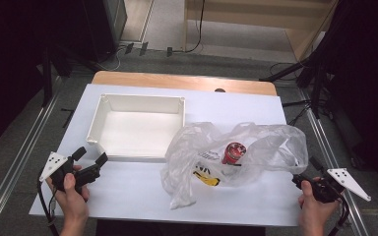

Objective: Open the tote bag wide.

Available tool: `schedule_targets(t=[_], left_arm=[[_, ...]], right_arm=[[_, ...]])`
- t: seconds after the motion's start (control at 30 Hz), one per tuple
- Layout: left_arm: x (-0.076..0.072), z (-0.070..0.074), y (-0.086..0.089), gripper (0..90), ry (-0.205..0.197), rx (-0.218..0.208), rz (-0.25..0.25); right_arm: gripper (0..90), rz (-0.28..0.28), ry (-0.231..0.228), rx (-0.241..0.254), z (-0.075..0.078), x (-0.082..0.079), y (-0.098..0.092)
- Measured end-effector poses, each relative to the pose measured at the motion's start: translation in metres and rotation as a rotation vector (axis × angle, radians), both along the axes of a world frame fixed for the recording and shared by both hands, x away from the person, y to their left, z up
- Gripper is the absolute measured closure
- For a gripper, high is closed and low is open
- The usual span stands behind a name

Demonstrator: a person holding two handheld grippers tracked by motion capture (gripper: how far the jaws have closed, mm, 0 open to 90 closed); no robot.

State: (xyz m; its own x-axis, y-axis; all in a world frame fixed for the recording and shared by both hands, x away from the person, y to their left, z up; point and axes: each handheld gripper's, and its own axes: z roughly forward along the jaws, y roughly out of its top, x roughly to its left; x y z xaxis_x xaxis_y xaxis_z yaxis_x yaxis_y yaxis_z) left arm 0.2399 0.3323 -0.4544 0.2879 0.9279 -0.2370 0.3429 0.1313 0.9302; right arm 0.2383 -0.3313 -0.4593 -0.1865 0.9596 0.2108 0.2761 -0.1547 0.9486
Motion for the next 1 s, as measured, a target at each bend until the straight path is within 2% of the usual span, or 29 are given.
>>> schedule_targets(t=[0.07,0.1,0.2,0.27,0.3,0.33,0.53,0.8,0.83,0.87,0.93,0.97,1.0], left_arm=[[0.0,0.0,-0.001,9.5,0.003,0.011,-0.001],[0.001,0.0,0.0,9.5,0.009,0.011,-0.002],[0.001,-0.001,0.002,9.5,0.013,-0.01,0.004],[0.0,-0.002,0.003,9.4,0.016,-0.018,0.01],[0.0,-0.002,0.003,9.4,0.016,-0.018,0.01],[-0.001,-0.002,0.003,9.5,0.013,-0.019,0.006],[-0.001,-0.001,0.001,9.5,0.009,-0.009,0.0],[-0.003,0.002,-0.005,9.5,-0.001,0.017,-0.008],[-0.003,0.004,-0.008,9.5,-0.007,0.026,-0.016],[-0.004,0.005,-0.009,9.5,-0.011,0.034,-0.022],[-0.005,0.007,-0.014,9.5,-0.017,0.051,-0.033],[-0.006,0.008,-0.015,9.5,-0.022,0.063,-0.039],[-0.007,0.01,-0.017,9.5,-0.027,0.073,-0.044]], right_arm=[[15.6,0.019,0.0,-0.005,0.0,0.0,0.001],[15.6,0.061,-0.003,-0.018,-0.001,-0.001,0.005],[15.5,0.114,-0.019,-0.028,0.002,-0.002,0.01],[15.4,0.15,-0.044,-0.013,0.007,-0.003,0.015],[15.4,0.15,-0.044,-0.013,0.007,-0.003,0.015],[15.4,0.199,-0.06,-0.005,0.012,-0.003,0.021],[15.4,0.311,-0.095,-0.021,0.022,-0.003,0.045],[20.4,0.368,-0.107,-0.004,0.027,-0.002,0.065],[22.9,0.372,-0.105,0.0,0.027,-0.001,0.066],[28.8,0.386,-0.102,0.014,0.027,0.0,0.068],[39.3,0.389,-0.103,0.01,0.027,0.001,0.071],[50.7,0.383,-0.105,-0.002,0.027,0.001,0.072],[66.2,0.415,-0.082,-0.004,0.027,0.003,0.075]])
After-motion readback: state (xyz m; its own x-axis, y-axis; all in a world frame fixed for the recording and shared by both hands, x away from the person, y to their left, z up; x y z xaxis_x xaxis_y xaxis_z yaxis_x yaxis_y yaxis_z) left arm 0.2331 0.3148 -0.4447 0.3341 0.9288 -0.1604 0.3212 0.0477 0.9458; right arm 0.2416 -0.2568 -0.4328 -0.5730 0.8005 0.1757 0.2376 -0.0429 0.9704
